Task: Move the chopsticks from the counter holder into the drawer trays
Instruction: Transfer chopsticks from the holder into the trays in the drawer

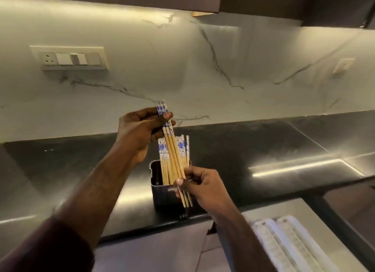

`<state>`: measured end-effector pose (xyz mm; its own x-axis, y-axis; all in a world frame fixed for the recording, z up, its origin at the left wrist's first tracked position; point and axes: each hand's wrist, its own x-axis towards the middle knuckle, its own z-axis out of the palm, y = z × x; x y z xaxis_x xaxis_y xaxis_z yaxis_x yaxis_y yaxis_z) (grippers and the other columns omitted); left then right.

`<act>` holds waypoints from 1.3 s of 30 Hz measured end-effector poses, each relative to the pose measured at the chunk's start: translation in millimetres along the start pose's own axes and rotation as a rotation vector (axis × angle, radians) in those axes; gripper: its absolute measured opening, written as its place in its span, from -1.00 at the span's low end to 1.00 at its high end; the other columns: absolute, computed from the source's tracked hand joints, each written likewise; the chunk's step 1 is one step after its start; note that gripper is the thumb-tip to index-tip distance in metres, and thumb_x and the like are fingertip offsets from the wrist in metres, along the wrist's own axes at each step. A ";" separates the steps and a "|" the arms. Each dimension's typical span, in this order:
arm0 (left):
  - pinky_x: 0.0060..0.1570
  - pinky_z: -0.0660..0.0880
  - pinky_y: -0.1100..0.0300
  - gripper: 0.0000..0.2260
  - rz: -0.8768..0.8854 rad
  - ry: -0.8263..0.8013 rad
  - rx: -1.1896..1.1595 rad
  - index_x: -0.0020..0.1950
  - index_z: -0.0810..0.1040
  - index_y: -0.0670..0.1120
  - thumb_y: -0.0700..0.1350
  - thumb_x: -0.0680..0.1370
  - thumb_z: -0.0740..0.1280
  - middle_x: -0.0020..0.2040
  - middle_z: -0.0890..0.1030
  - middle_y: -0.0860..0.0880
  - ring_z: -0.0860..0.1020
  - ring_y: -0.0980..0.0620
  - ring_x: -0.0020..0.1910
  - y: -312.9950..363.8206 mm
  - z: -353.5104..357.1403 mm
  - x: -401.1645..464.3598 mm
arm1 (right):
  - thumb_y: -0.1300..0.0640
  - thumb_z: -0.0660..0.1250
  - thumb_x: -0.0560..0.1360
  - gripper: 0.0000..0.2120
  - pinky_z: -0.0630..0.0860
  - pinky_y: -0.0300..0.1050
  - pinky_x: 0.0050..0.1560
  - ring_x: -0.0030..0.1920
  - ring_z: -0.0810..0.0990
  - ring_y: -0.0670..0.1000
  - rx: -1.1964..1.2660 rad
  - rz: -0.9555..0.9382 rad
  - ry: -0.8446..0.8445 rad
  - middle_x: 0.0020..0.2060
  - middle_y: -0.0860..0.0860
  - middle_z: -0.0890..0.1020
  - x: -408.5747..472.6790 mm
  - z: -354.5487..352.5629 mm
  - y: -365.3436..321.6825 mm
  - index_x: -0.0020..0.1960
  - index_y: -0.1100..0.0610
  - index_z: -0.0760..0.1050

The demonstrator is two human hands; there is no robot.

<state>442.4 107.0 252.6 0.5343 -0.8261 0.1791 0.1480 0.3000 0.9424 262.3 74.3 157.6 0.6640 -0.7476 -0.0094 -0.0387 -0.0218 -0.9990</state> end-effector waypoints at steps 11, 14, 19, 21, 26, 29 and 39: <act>-0.19 0.62 0.13 -0.78 -0.463 -0.197 -0.078 0.02 0.64 -0.23 -0.22 0.40 0.46 -0.08 0.72 -0.18 0.70 -0.11 -0.08 -174.2 142.1 -77.9 | 0.30 0.39 0.49 -0.88 0.68 0.08 -0.08 -0.21 0.71 0.13 -0.054 0.434 0.259 -0.22 0.19 0.72 -147.6 -148.0 80.6 -0.15 0.18 0.70; -0.20 0.63 0.12 -0.86 -0.537 -0.242 0.018 -0.01 0.65 -0.25 -0.26 0.44 0.45 -0.14 0.72 -0.19 0.71 -0.12 -0.14 -228.1 191.8 -93.8 | 0.38 0.37 0.47 -0.86 0.69 0.01 -0.17 -0.31 0.69 0.13 -0.031 0.522 0.321 -0.24 0.27 0.70 -172.3 -198.9 102.4 -0.18 0.27 0.69; -0.26 0.61 0.19 -0.92 -0.642 -0.289 0.151 -0.05 0.64 -0.25 -0.27 0.48 0.43 -0.16 0.72 -0.20 0.71 -0.10 -0.18 -307.8 263.7 -123.2 | 0.42 0.33 0.45 -0.84 0.65 -0.02 -0.21 -0.36 0.64 0.11 -0.027 0.666 0.327 -0.35 0.21 0.67 -194.1 -284.2 147.2 -0.23 0.31 0.67; -0.22 0.64 0.12 -0.87 -0.665 -0.264 0.252 -0.03 0.64 -0.27 -0.25 0.47 0.45 -0.13 0.71 -0.23 0.70 -0.13 -0.15 -338.0 277.4 -134.2 | 0.45 0.31 0.42 -0.81 0.62 -0.05 -0.27 -0.40 0.61 0.11 -0.029 0.734 0.326 -0.40 0.21 0.63 -195.3 -304.3 168.7 -0.30 0.33 0.65; 0.13 0.56 0.02 -0.77 -0.532 -0.278 0.717 0.12 0.63 -0.14 -0.10 0.50 0.43 0.03 0.70 -0.07 0.66 0.00 0.01 -407.2 283.2 -154.9 | 0.47 0.30 0.36 -0.74 0.54 -0.10 -0.37 -0.46 0.55 0.11 -0.042 0.835 0.297 -0.48 0.16 0.60 -184.8 -321.9 228.5 -0.43 0.25 0.60; 0.41 0.29 -0.07 -0.52 -0.387 -0.369 1.097 0.43 0.36 -0.12 0.06 0.57 0.29 0.33 0.53 -0.10 0.47 -0.10 0.32 -440.7 272.2 -160.6 | 0.43 0.31 0.34 -0.66 0.56 -0.07 -0.36 -0.46 0.57 0.11 -0.094 0.858 0.300 -0.46 0.14 0.62 -170.9 -320.2 261.9 -0.54 0.16 0.56; 0.31 -0.49 -0.15 -0.44 -0.010 -0.916 1.760 0.56 0.00 -0.11 0.16 0.65 -0.06 0.59 0.05 -0.11 -0.15 -0.13 0.56 -481.4 254.9 -176.3 | 0.10 0.37 0.43 -0.82 0.60 -0.15 -0.11 -0.12 0.71 0.08 -0.497 0.976 0.195 -0.16 0.07 0.73 -142.0 -295.5 319.5 -0.06 0.17 0.65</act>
<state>64.8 -13.4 -160.6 -0.0578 -0.9517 -0.3016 -0.9982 0.0505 0.0319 -65.0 -22.7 -147.4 0.0580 -0.6794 -0.7314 -0.8042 0.4023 -0.4376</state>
